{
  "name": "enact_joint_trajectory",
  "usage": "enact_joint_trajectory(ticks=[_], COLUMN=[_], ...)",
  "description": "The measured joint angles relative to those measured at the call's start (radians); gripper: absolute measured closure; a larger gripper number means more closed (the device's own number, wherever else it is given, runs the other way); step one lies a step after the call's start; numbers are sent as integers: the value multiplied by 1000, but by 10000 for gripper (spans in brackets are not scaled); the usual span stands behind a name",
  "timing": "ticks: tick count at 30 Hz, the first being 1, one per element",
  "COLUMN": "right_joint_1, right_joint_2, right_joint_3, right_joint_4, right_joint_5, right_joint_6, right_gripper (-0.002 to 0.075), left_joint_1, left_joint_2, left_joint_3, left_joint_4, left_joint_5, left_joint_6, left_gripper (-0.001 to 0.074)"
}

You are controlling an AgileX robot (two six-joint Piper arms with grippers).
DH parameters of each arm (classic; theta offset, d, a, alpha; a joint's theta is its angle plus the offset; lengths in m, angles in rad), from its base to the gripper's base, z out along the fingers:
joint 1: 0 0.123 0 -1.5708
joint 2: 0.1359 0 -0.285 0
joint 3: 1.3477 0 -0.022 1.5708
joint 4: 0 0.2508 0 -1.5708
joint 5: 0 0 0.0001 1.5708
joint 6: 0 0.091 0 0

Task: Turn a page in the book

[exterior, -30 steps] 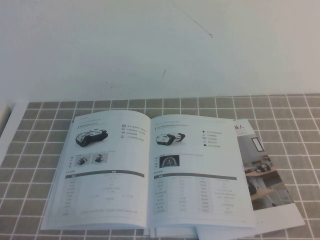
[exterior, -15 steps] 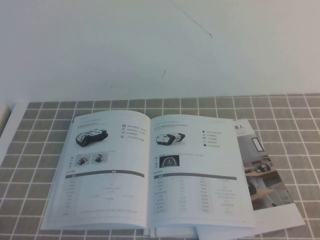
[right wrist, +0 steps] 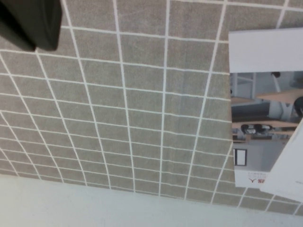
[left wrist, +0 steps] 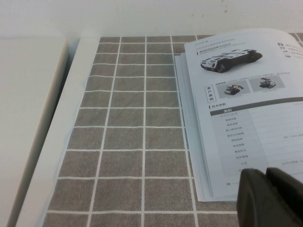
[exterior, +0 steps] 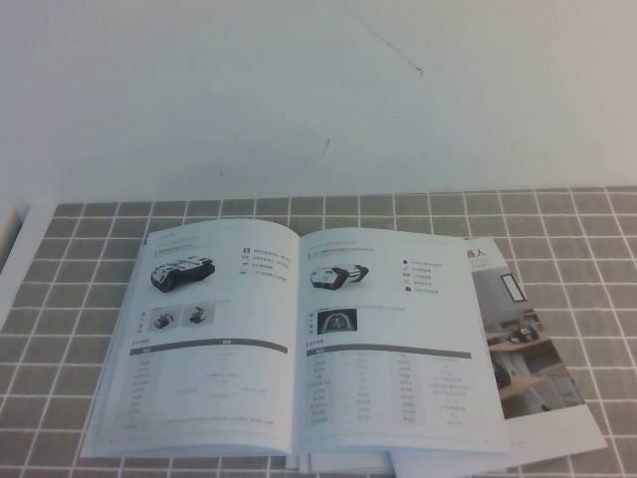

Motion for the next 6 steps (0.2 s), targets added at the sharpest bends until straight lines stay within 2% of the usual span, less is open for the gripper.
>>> enact_joint_trajectory(ticks=[6], right_joint_1=[0], right_joint_2=[0], right_joint_3=[0], right_joint_4=[0], right_joint_5=[0], right_joint_6=[-4], right_gripper=[729], left_joint_1=[0], left_joint_2=[0], left_joint_3=[0], left_joint_4=[0], left_joint_5=[0], left_joint_6=[0], left_gripper=[738])
